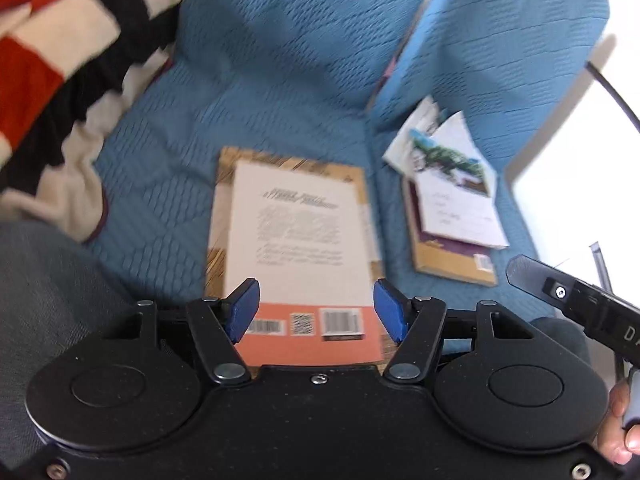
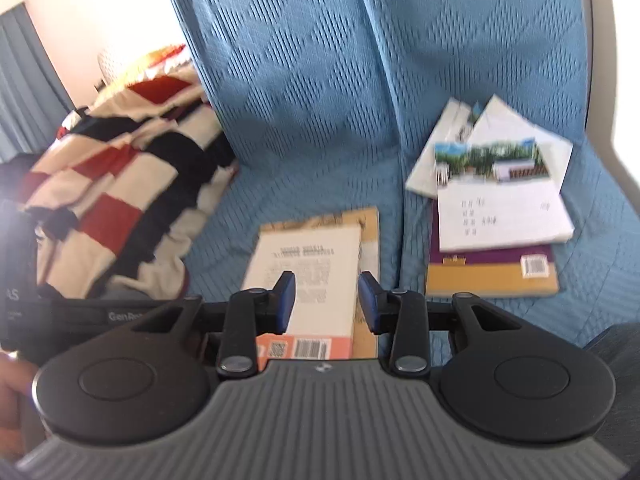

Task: Organize objects
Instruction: 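Pull both grippers back up away from the stacked books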

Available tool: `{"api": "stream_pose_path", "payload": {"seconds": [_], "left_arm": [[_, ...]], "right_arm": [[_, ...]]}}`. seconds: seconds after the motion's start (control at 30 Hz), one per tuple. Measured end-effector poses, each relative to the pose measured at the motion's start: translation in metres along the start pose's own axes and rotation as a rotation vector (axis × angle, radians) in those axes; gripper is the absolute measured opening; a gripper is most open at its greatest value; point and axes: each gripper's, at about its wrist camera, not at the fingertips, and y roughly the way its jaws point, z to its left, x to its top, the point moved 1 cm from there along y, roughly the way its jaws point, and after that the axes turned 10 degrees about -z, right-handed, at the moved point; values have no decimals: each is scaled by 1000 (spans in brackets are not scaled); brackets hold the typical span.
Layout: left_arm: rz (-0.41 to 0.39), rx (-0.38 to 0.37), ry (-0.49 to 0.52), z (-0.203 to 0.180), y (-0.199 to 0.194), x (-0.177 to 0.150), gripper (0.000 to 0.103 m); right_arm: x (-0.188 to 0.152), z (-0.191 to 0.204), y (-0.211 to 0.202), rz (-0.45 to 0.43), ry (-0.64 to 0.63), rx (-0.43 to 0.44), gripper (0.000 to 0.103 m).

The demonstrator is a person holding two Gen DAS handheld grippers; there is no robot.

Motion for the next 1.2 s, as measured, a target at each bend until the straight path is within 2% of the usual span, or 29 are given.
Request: {"api": "stream_pose_path", "payload": {"seconds": [0.17, 0.37, 0.83, 0.87, 1.0, 1.03, 1.1, 1.2], "left_arm": [[-48, -57, 37, -30, -31, 6, 61], [-80, -98, 65, -55, -60, 5, 62], [-137, -114, 73, -69, -91, 11, 64], [-136, -121, 75, -70, -91, 11, 64], [-148, -133, 92, -78, -92, 15, 68], [-150, -138, 92, -80, -92, 16, 69], [-154, -150, 95, -85, -90, 16, 71], [-165, -148, 109, -93, -88, 17, 80]], "right_arm": [[11, 7, -27, -64, -26, -20, 39], [10, 15, -56, -96, -41, -35, 38], [11, -2, -91, -106, -32, -142, 40], [11, -3, -92, -105, -29, -151, 42], [13, -12, -95, -117, 2, -180, 81], [14, -15, -96, -124, 10, -186, 86], [16, -21, -98, -133, 12, -190, 90], [18, -31, -101, -144, 10, -214, 100]]}}
